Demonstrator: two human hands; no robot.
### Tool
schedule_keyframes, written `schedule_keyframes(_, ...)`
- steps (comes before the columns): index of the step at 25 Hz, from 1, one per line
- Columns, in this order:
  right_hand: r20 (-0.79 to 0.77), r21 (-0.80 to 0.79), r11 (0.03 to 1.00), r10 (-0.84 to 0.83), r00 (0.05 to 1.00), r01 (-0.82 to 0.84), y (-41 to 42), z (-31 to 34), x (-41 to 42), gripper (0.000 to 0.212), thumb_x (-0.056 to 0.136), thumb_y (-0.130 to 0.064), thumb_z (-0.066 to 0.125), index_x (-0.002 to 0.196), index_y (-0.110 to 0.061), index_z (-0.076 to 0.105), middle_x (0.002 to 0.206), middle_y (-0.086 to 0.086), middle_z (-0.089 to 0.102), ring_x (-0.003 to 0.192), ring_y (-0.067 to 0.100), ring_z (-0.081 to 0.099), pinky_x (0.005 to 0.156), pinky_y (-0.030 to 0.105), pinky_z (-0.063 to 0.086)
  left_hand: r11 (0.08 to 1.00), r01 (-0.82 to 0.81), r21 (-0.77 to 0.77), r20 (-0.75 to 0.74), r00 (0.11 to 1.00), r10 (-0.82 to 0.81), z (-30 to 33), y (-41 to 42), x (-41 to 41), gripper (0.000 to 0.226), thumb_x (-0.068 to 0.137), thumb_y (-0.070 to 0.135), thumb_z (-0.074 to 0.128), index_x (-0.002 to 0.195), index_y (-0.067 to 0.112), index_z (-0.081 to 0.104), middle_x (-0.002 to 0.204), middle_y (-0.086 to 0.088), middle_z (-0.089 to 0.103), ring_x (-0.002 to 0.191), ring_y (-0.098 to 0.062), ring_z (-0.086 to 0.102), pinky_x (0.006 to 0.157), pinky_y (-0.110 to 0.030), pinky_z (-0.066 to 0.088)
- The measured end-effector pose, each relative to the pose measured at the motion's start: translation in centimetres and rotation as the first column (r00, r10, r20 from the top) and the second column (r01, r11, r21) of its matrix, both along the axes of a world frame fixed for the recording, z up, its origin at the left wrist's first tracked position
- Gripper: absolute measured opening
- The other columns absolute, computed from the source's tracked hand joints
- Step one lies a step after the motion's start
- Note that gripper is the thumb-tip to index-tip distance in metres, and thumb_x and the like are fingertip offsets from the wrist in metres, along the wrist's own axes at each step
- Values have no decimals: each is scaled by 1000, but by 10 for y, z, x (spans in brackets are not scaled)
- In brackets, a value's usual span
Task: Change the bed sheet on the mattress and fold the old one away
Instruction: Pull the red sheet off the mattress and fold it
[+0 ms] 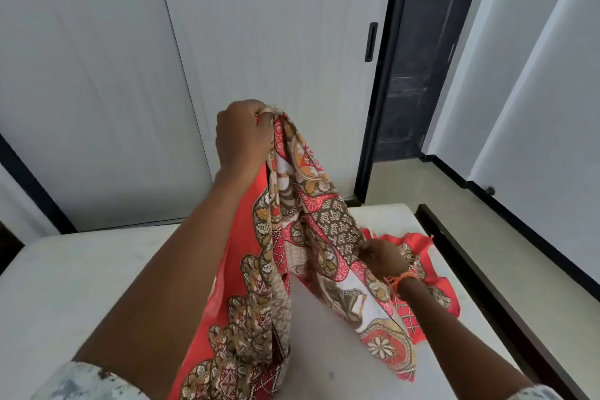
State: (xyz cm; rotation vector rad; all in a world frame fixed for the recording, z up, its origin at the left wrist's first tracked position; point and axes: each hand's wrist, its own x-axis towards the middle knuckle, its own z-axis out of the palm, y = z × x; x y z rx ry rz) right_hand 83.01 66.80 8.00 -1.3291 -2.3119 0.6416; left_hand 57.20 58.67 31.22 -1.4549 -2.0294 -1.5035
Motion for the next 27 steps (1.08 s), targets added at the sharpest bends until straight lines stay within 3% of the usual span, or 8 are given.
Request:
schedule_keyframes(3,114,-75,997,17,993,-8,0,-18,8,24,94,-25,60,79,-7,65,72,2,56,66,17,50,48,11,24,999,-51,11,6,999,50,4,3,-13,29,89,17,52,63,7,59,54,-4,54,52,-18,50,53,-33,38)
schedule_keyframes(8,-206,212,977,83,975,-38,9,70,-3,36,86,-34,50,58,-12,56,50,-1,52,47,21,51,49,28,37,933,-106,-343,53,990,131,-18,1,-19,15,81,13,68,95,11,72,91,-7,70,83,-27,66,70,-34,51)
schedule_keyframes(11,-170,508,842,305,937,-182,1,160,-42,21,85,-18,55,80,-6,71,69,7,69,60,22,62,58,28,46,777,275,-567,144,961,-235,-32,-4,14,71,64,24,91,127,20,59,108,3,61,95,-16,59,78,-28,44)
schedule_keyframes(13,-130,626,747,383,915,-223,-3,208,-63,18,82,-15,56,87,-9,72,75,4,72,64,20,65,60,29,48,697,464,-546,165,876,-454,-34,-4,41,53,62,37,92,108,25,67,93,10,67,86,-7,63,72,-22,43)
schedule_keyframes(15,-118,644,727,404,907,-240,-3,236,-69,16,81,-17,58,85,-11,73,72,2,70,62,19,63,59,32,49,799,434,-416,114,896,-428,-31,1,48,22,74,42,83,77,27,67,67,10,66,64,-1,61,58,-16,40)
schedule_keyframes(17,-149,588,765,420,895,-261,9,241,-63,9,80,-16,69,74,-10,69,62,1,64,55,12,55,55,30,46,889,330,-318,46,942,-333,-28,5,37,28,84,42,75,67,20,67,58,4,63,53,-5,54,54,-25,39)
schedule_keyframes(21,-49,309,854,454,890,-419,30,206,-33,36,80,-29,78,56,-24,53,50,-10,48,45,3,44,47,12,30,892,314,-326,38,947,-319,-27,-1,22,23,88,12,62,96,25,79,89,5,77,79,-10,69,73,-35,57)
schedule_keyframes(27,65,-130,953,282,957,-272,27,98,-3,16,88,-27,70,75,-17,70,67,-9,57,58,-3,52,62,22,38,965,212,-157,79,976,-202,-20,3,9,45,80,-6,46,102,16,78,100,0,76,93,-16,70,84,-37,58)
